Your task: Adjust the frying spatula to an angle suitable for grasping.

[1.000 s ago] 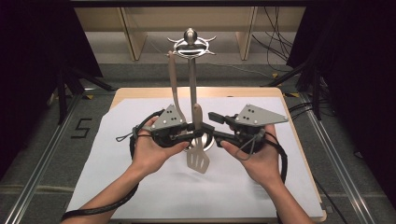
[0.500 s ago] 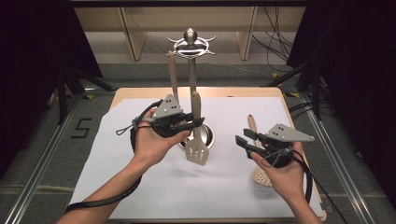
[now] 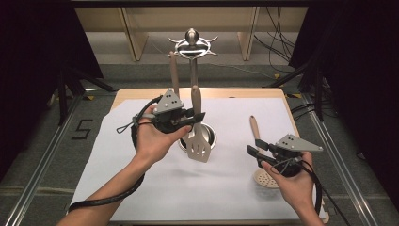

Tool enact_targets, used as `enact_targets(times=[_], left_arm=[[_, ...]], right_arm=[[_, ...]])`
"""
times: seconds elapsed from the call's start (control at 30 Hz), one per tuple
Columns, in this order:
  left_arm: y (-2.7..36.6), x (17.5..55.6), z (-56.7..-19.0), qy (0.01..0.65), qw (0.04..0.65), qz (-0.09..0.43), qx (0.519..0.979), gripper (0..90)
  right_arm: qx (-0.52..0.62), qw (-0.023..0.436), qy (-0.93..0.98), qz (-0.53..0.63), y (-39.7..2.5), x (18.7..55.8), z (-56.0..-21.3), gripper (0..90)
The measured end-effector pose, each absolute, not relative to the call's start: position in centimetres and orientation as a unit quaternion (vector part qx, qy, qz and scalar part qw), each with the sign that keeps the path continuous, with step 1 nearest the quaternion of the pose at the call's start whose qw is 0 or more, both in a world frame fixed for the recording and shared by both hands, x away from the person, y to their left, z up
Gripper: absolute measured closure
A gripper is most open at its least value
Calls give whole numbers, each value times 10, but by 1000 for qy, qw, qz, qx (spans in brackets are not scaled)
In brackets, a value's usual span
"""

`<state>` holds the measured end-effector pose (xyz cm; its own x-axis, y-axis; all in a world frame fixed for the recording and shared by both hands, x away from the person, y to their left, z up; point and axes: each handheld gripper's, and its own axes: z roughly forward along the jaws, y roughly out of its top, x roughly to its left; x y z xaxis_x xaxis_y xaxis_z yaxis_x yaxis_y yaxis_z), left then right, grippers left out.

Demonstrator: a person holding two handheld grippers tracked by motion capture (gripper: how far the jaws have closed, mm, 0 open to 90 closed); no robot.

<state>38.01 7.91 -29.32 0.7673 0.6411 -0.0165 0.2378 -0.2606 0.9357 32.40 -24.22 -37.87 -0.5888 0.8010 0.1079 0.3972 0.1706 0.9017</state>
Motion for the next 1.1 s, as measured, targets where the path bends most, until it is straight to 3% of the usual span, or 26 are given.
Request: enact_targets(times=[0.07,0.47,0.63,1.1], left_arm=[[80,382,-291,288,538,191,769,729],[84,388,-282,307,523,210,767,729],[88,394,-273,277,515,239,775,729],[88,399,-261,285,514,240,773,729]], right_arm=[[390,217,742,500,-244,327,-380,594],[403,200,740,501,-240,324,-381,594],[393,207,746,497,-242,326,-381,594],[405,194,741,499,-240,327,-384,593]])
